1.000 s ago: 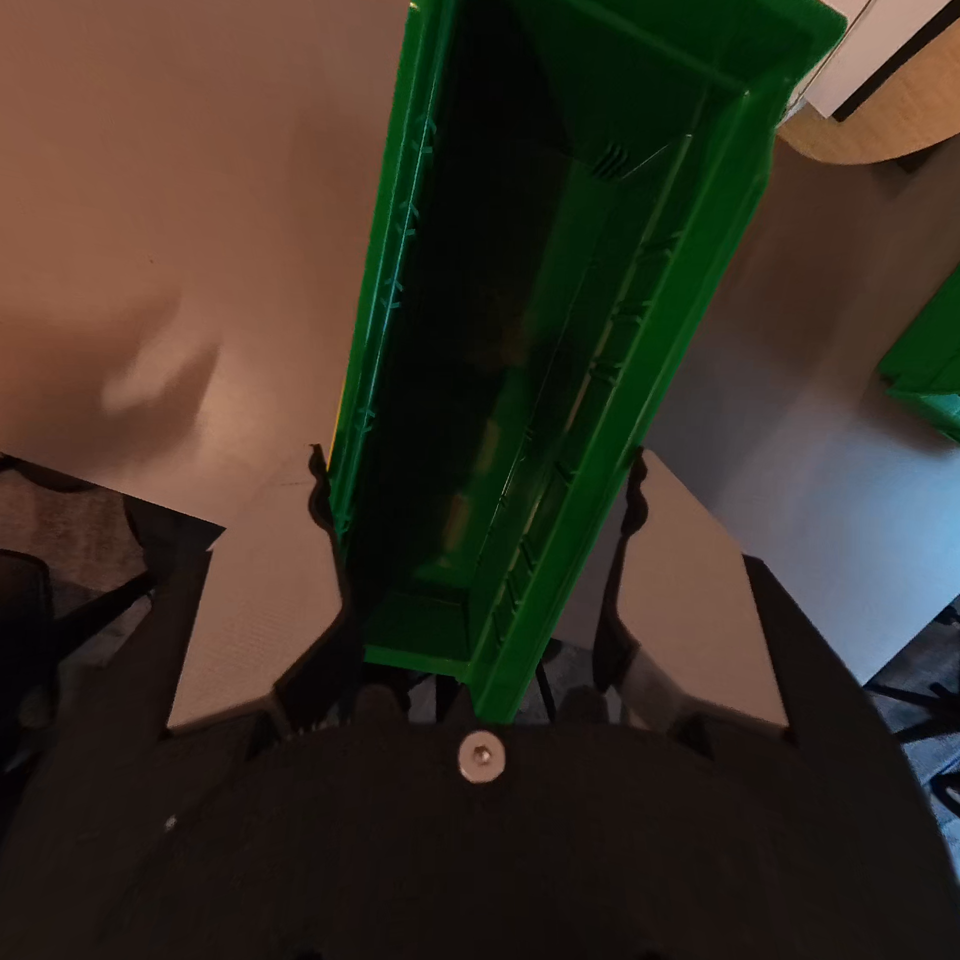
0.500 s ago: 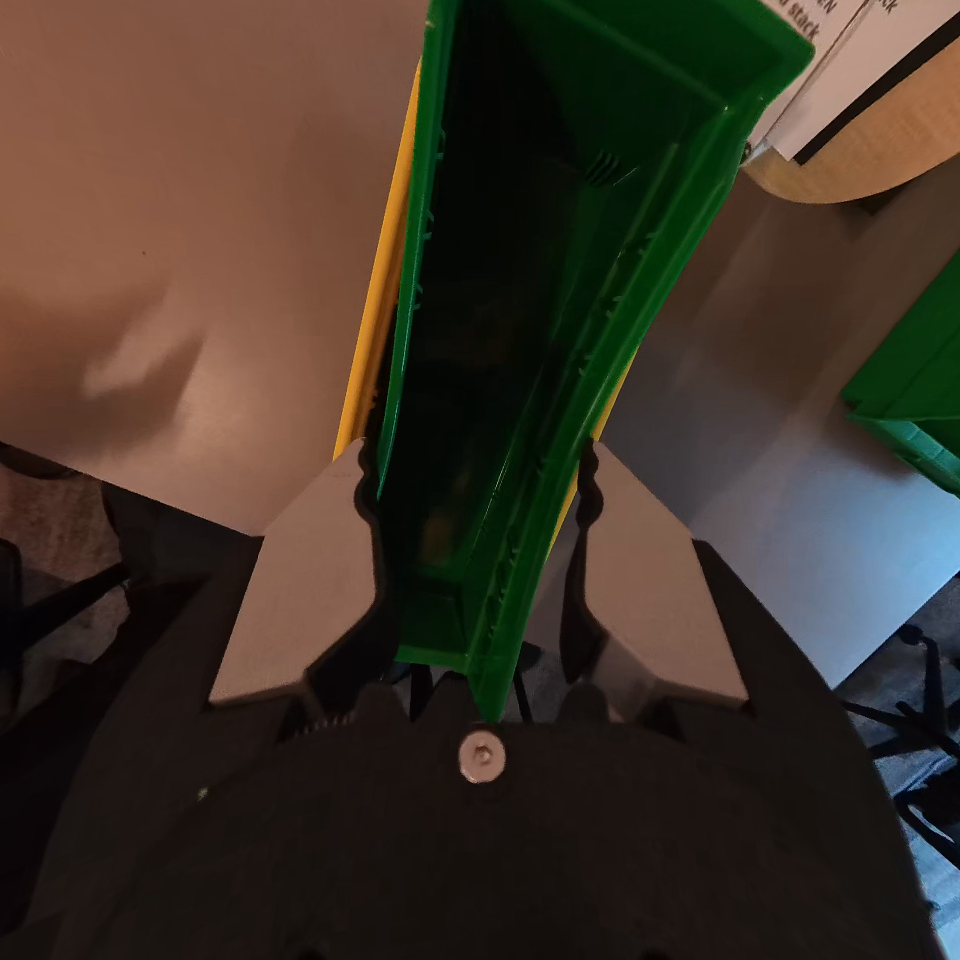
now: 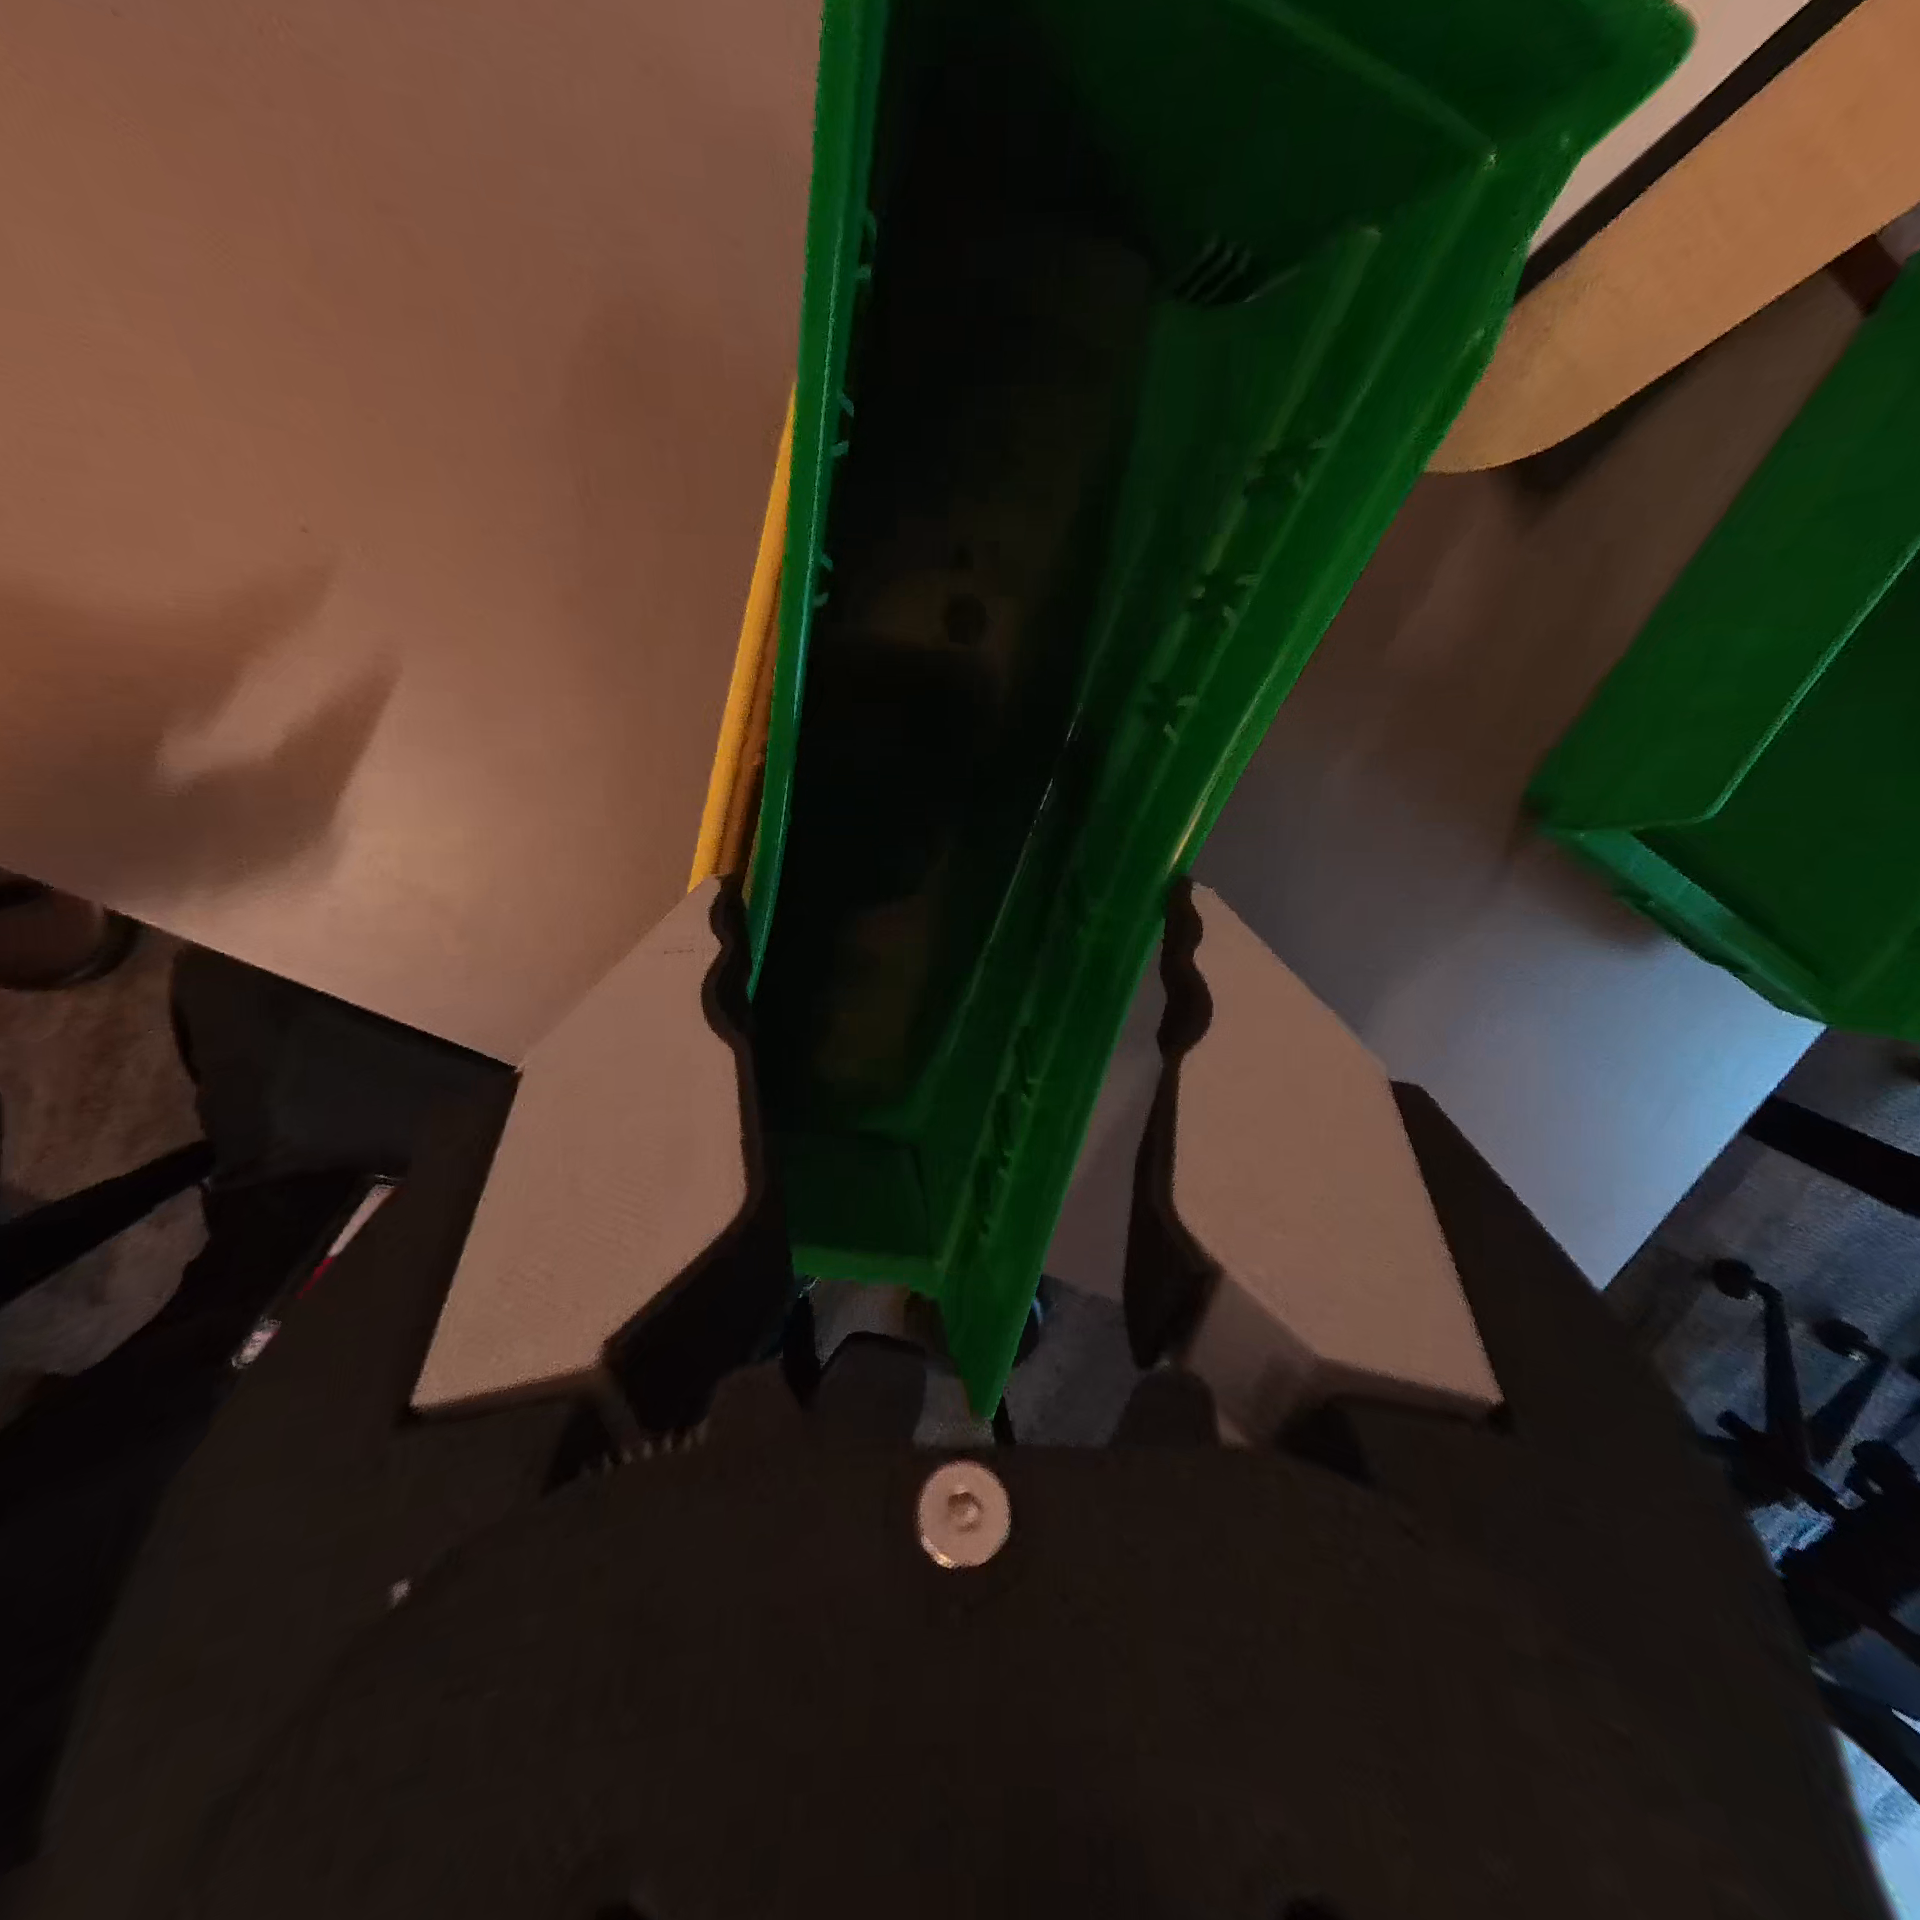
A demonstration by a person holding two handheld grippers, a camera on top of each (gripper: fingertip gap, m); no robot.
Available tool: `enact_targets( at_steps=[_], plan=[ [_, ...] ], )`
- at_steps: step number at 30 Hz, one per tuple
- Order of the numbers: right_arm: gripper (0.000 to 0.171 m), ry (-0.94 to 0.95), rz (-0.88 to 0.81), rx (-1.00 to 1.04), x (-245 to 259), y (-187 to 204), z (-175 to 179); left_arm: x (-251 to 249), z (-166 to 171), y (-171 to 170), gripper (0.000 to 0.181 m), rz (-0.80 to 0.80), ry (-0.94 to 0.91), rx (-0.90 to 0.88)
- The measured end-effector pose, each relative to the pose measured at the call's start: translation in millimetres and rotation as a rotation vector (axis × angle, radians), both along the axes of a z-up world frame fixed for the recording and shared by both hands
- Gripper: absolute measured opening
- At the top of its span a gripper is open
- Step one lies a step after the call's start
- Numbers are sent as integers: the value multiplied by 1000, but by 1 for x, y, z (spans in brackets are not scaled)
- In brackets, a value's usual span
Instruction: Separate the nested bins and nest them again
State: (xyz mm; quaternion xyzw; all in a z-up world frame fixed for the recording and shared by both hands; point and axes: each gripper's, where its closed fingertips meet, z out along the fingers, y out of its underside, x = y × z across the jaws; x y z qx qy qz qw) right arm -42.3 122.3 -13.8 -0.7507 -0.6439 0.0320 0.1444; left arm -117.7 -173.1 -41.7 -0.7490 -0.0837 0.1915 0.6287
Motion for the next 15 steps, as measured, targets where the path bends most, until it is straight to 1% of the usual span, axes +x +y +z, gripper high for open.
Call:
enact_targets(
  at_steps=[8,15],
  plan=[
    [80,-5,6,28,9,-1,19,7,0,3,28,-13,15,-11],
    [80,95,16,31,10,3,60,2,-1,1,28,-3,5,-7]
  ],
)
